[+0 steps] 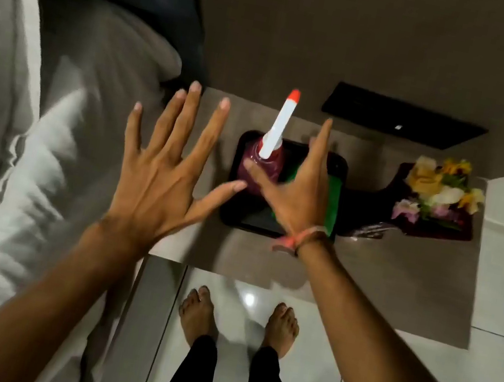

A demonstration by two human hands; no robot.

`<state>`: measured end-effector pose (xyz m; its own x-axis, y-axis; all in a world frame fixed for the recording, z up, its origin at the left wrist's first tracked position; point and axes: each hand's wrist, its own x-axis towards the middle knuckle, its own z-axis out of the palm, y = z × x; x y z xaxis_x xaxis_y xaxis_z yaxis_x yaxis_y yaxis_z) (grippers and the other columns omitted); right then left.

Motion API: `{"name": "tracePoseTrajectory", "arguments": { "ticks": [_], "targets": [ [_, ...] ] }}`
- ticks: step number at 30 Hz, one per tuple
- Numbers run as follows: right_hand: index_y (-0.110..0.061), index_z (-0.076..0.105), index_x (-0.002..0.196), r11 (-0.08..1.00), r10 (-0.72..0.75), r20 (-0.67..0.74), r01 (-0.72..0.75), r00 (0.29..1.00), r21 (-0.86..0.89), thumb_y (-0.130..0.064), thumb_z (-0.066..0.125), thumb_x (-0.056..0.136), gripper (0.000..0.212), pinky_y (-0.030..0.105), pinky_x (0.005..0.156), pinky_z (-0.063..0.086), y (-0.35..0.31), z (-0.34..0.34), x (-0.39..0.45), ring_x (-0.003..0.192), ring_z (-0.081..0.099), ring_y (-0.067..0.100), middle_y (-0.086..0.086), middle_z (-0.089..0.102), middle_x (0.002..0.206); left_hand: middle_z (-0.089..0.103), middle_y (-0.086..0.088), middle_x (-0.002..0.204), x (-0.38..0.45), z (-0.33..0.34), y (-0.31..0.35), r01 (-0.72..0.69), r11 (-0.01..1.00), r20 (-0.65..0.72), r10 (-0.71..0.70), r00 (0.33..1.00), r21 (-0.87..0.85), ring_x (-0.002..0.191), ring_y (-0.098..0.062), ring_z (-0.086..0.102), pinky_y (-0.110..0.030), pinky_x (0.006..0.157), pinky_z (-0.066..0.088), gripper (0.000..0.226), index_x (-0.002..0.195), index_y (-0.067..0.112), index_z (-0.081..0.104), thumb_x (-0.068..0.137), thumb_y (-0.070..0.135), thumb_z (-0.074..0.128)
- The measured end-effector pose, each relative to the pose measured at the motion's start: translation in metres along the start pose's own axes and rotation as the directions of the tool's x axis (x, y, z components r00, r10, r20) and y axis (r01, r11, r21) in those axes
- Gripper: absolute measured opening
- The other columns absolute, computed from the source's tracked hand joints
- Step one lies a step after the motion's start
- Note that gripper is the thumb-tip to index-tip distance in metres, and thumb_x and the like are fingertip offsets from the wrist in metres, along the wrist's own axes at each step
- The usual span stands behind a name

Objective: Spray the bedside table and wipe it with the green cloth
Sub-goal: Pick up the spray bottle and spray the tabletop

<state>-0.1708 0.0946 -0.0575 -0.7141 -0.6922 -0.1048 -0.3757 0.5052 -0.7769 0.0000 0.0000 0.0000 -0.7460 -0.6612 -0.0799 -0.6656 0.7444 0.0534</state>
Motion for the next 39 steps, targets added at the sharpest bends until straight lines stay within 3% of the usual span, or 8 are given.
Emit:
{"name": "tracePoseTrajectory", "arguments": {
  "ticks": [3, 10, 16, 20, 24, 28, 34, 39],
  "targets": [
    [-0.008, 0.016, 0.161, 0.994, -0.074, -0.176, 0.087, 0.982, 0.070, -0.048, 0.084, 0.075, 0.116, 0.015, 0.099, 0.051, -0.016, 0.023, 0.033, 0.134, 0.055, 0.022, 0.018, 0.044, 0.160, 0.013, -0.016, 0.180, 0.012, -0.001, -0.001, 0.013, 1.000, -0.028, -0.013, 1.000, -0.019, 0.168, -0.029, 0.019, -0.067, 0.131, 0.019, 0.101, 0.171, 0.024, 0.012, 0.093, 0.086, -0.004],
    [-0.003, 0.059, 0.131, 0.984, -0.142, -0.340, 0.170, 0.929, 0.052, -0.036, 0.067, 0.096, 0.049, 0.039, 0.068, 0.060, -0.038, 0.044, 0.038, 0.076, 0.071, 0.022, 0.012, 0.075, 0.091, 0.012, -0.016, 0.180, 0.001, 0.016, -0.008, -0.020, 0.999, -0.143, 0.014, 0.990, -0.038, 0.168, -0.030, 0.018, -0.067, 0.132, 0.016, 0.100, 0.171, 0.024, 0.010, 0.094, 0.086, -0.001],
    [-0.005, 0.061, 0.131, 0.972, -0.054, -0.367, 0.133, 0.929, 0.193, -0.031, 0.065, 0.095, 0.044, 0.037, 0.071, 0.063, -0.014, 0.000, -0.072, 0.084, 0.073, 0.021, 0.006, 0.075, 0.102, 0.011, -0.014, 0.180, -0.059, 0.025, 0.015, 0.032, 0.998, -0.134, -0.038, 0.990, -0.048, 0.168, -0.030, 0.017, -0.066, 0.132, 0.015, 0.100, 0.172, 0.023, 0.009, 0.094, 0.087, 0.002],
    [-0.003, 0.062, 0.129, 0.984, -0.010, -0.355, 0.074, 0.935, 0.165, -0.027, 0.066, 0.097, 0.040, 0.014, 0.085, 0.055, 0.039, -0.031, -0.154, 0.095, 0.071, 0.018, 0.010, 0.074, 0.108, 0.012, -0.014, 0.180, -0.098, 0.040, 0.065, 0.005, 0.998, -0.047, -0.008, 0.999, -0.057, 0.167, -0.031, 0.020, -0.068, 0.131, 0.017, 0.103, 0.172, 0.022, 0.012, 0.093, 0.086, -0.002],
    [0.004, 0.064, 0.126, 0.999, -0.040, -0.383, 0.036, 0.923, -0.018, -0.026, 0.066, 0.097, 0.042, 0.026, 0.089, 0.058, 0.089, -0.059, -0.205, 0.094, 0.072, 0.026, 0.017, 0.074, 0.104, 0.020, -0.018, 0.178, -0.126, 0.057, 0.105, -0.059, 0.997, -0.011, 0.058, 0.998, -0.045, 0.163, -0.035, 0.030, -0.070, 0.126, 0.023, 0.098, 0.171, 0.020, 0.019, 0.096, 0.082, 0.002],
    [-0.005, 0.062, 0.134, 1.000, 0.009, -0.439, -0.006, 0.899, 0.007, -0.028, 0.067, 0.096, 0.045, -0.006, 0.081, 0.039, 0.124, -0.072, -0.223, 0.079, 0.061, -0.006, -0.009, 0.068, 0.093, 0.020, -0.018, 0.178, -0.138, 0.077, 0.122, -0.111, 0.994, 0.016, 0.111, 0.994, -0.020, 0.163, -0.035, 0.029, -0.070, 0.126, 0.023, 0.097, 0.171, 0.020, 0.020, 0.097, 0.082, 0.007],
    [-0.015, 0.062, 0.078, 0.992, 0.126, -0.396, -0.128, 0.910, 0.021, -0.032, 0.063, 0.100, 0.028, 0.018, 0.053, 0.038, 0.150, -0.066, -0.212, 0.053, 0.051, 0.018, -0.006, 0.051, 0.060, 0.016, -0.017, 0.179, -0.140, 0.084, 0.122, -0.108, 0.994, -0.006, 0.108, 0.994, -0.028, 0.164, -0.035, 0.026, -0.071, 0.127, 0.020, 0.093, 0.171, 0.023, 0.014, 0.095, 0.077, 0.020],
    [-0.016, 0.056, 0.071, 0.985, 0.156, -0.331, -0.173, 0.931, -0.020, -0.042, 0.058, 0.098, 0.038, 0.038, 0.053, 0.050, 0.153, -0.050, -0.214, 0.053, 0.060, 0.030, 0.007, 0.061, 0.059, 0.016, -0.016, 0.179, -0.136, 0.080, 0.115, -0.091, 0.995, -0.004, 0.091, 0.996, -0.029, 0.164, -0.035, 0.027, -0.071, 0.128, 0.020, 0.096, 0.172, 0.023, 0.014, 0.096, 0.081, 0.011]
  ]
}}
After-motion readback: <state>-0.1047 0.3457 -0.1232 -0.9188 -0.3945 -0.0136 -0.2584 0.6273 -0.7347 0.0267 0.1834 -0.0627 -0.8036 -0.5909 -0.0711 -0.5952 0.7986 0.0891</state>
